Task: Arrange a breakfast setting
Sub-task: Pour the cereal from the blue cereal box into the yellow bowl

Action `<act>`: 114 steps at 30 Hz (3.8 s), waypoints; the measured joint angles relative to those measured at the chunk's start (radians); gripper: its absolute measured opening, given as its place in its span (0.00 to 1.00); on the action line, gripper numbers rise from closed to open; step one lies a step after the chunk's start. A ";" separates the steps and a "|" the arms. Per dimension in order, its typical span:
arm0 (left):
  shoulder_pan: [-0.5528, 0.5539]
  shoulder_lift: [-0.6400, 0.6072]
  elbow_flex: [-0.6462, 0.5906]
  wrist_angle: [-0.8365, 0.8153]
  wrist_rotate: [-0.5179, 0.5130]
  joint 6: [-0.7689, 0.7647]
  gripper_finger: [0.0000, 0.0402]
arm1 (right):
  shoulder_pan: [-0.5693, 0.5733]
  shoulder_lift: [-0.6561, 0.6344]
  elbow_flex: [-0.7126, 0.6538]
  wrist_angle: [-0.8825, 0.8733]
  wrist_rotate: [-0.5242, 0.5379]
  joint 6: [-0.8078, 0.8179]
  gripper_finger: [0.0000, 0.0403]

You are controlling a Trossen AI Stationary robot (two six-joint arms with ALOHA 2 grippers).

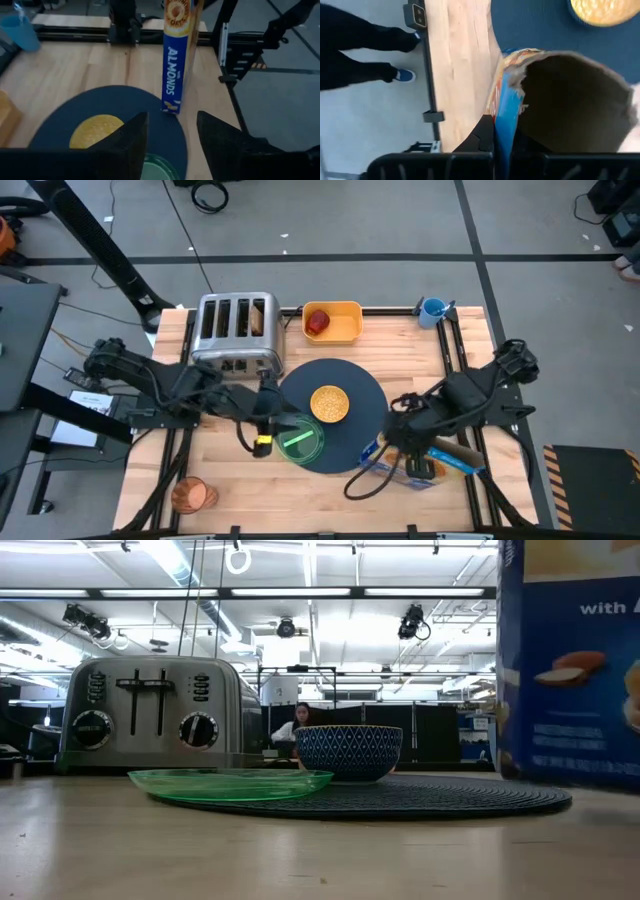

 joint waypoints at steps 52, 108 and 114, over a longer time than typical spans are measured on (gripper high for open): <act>0.066 0.711 0.001 1.140 0.102 0.098 0.69 | 0.087 0.017 -0.005 0.071 0.210 -0.037 0.00; 0.092 0.244 0.000 0.743 0.112 0.199 0.01 | 0.359 -0.336 0.163 0.210 0.944 -0.055 0.40; 0.093 0.149 0.000 0.697 0.091 0.204 0.01 | 0.355 -0.397 0.163 0.348 0.940 -0.231 0.52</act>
